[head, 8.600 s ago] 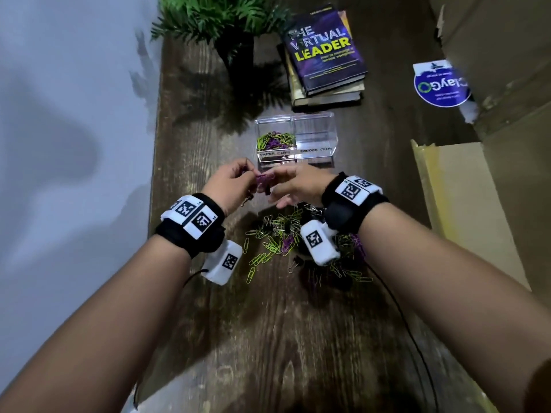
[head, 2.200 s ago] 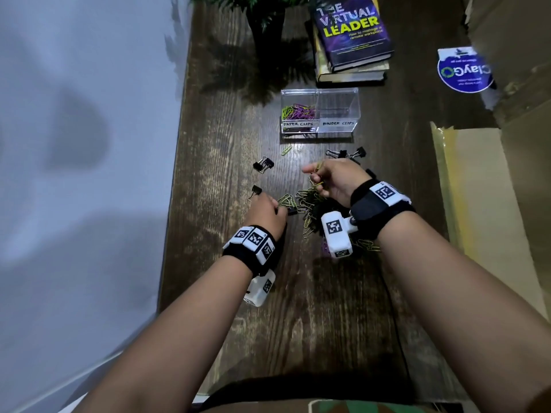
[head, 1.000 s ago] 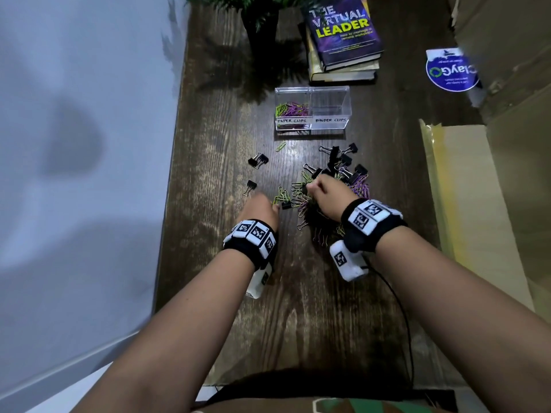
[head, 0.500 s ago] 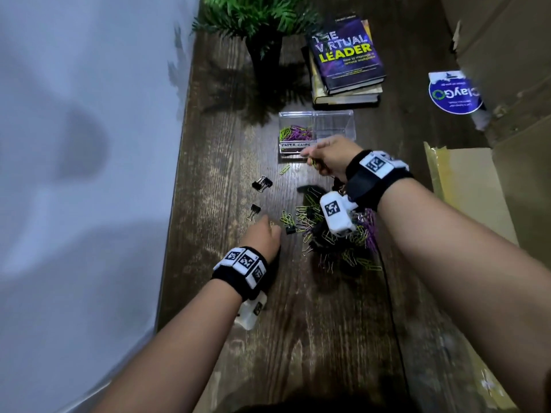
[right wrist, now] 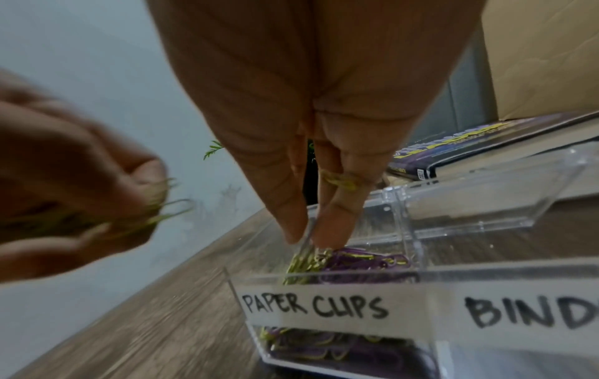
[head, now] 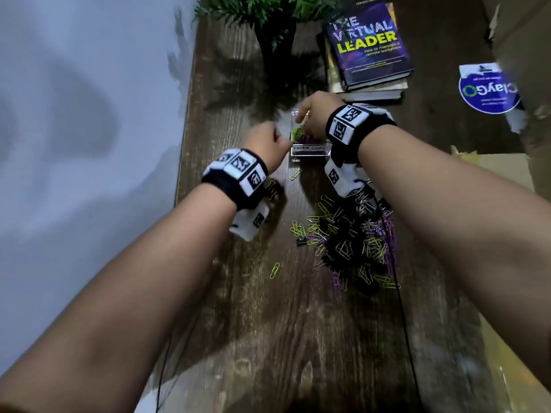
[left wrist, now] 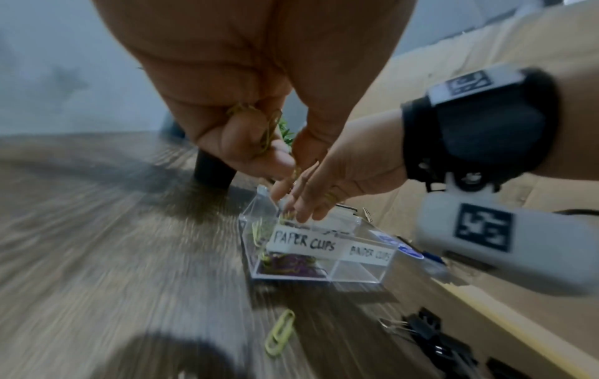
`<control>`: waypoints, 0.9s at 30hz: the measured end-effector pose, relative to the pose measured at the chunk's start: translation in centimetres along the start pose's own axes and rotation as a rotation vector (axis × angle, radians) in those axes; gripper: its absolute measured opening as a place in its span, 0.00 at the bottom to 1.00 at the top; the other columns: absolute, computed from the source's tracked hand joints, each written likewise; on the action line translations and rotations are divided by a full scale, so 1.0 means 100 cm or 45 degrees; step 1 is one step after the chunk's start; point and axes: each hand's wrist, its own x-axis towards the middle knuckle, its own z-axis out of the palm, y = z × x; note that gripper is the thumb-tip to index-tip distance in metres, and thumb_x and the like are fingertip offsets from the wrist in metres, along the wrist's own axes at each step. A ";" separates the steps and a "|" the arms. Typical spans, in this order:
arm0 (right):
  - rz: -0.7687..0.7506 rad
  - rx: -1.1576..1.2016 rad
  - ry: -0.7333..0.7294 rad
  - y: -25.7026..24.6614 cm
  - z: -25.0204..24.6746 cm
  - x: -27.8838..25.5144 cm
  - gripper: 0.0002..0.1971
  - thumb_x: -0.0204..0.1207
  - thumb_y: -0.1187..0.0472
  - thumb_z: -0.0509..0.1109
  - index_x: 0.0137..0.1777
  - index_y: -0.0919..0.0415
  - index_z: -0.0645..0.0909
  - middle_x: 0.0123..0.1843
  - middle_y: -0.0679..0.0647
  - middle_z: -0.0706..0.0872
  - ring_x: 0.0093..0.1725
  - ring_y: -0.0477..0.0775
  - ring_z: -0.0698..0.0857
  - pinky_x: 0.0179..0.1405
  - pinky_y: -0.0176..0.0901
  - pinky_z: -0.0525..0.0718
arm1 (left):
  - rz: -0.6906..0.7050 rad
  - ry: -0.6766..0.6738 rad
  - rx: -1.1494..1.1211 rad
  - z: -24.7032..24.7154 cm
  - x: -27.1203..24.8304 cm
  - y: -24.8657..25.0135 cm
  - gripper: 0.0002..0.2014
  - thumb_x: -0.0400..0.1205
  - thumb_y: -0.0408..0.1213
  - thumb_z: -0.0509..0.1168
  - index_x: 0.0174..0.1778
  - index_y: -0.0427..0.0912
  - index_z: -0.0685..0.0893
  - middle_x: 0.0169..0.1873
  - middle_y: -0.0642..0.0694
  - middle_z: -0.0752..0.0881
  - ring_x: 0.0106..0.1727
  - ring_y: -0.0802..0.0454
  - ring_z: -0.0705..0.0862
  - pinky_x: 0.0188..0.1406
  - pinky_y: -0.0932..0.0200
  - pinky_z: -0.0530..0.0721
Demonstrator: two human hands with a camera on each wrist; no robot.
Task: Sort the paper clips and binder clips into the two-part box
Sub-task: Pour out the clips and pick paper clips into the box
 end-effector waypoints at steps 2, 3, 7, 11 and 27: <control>-0.005 0.048 0.022 0.005 -0.001 -0.001 0.14 0.75 0.68 0.68 0.57 0.55 0.87 0.58 0.54 0.88 0.58 0.55 0.85 0.49 0.37 0.77 | 0.051 0.004 0.148 -0.004 0.018 0.012 0.09 0.79 0.40 0.64 0.34 0.45 0.73 0.32 0.49 0.78 0.38 0.47 0.79 0.34 0.57 0.75; -0.003 0.072 0.033 0.007 -0.003 -0.001 0.15 0.74 0.69 0.68 0.57 0.54 0.87 0.58 0.53 0.88 0.57 0.55 0.85 0.48 0.37 0.78 | 0.080 0.006 0.217 -0.004 0.026 0.017 0.07 0.79 0.41 0.64 0.38 0.42 0.77 0.35 0.46 0.80 0.41 0.45 0.80 0.36 0.56 0.74; 0.050 0.311 0.127 0.029 -0.008 -0.004 0.16 0.72 0.72 0.68 0.55 0.56 0.87 0.54 0.57 0.89 0.54 0.55 0.87 0.54 0.45 0.86 | 0.142 -0.039 0.403 0.006 0.053 0.034 0.14 0.79 0.41 0.65 0.52 0.33 0.82 0.50 0.37 0.85 0.53 0.39 0.83 0.42 0.54 0.74; 0.179 0.789 0.252 0.051 -0.005 -0.025 0.13 0.73 0.77 0.62 0.49 0.67 0.86 0.37 0.57 0.86 0.35 0.54 0.85 0.44 0.48 0.87 | 0.191 -0.122 0.524 0.023 0.068 0.048 0.15 0.79 0.41 0.64 0.55 0.33 0.82 0.56 0.34 0.85 0.57 0.35 0.83 0.49 0.52 0.79; 0.061 0.050 -0.141 0.068 0.087 -0.114 0.10 0.73 0.70 0.64 0.43 0.56 0.84 0.52 0.57 0.88 0.54 0.59 0.85 0.56 0.42 0.82 | 0.039 0.093 0.263 0.043 0.004 -0.007 0.05 0.78 0.33 0.64 0.47 0.40 0.84 0.46 0.42 0.87 0.50 0.43 0.84 0.48 0.57 0.79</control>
